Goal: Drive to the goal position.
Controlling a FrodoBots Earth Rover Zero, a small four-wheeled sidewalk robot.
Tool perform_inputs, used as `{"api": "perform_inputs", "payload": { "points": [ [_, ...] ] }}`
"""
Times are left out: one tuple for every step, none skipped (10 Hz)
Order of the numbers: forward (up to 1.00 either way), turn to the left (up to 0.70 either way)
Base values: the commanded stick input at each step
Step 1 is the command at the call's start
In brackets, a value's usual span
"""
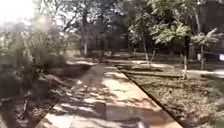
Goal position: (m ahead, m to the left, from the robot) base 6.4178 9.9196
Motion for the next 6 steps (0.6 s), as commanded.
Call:
{"api": "perform_inputs", "payload": {
  "points": [
    [0.50,0.00],
    [0.50,0.00],
    [0.50,0.00],
    [0.50,0.00],
    [0.50,0.00],
    [0.50,0.00]
  ]
}}
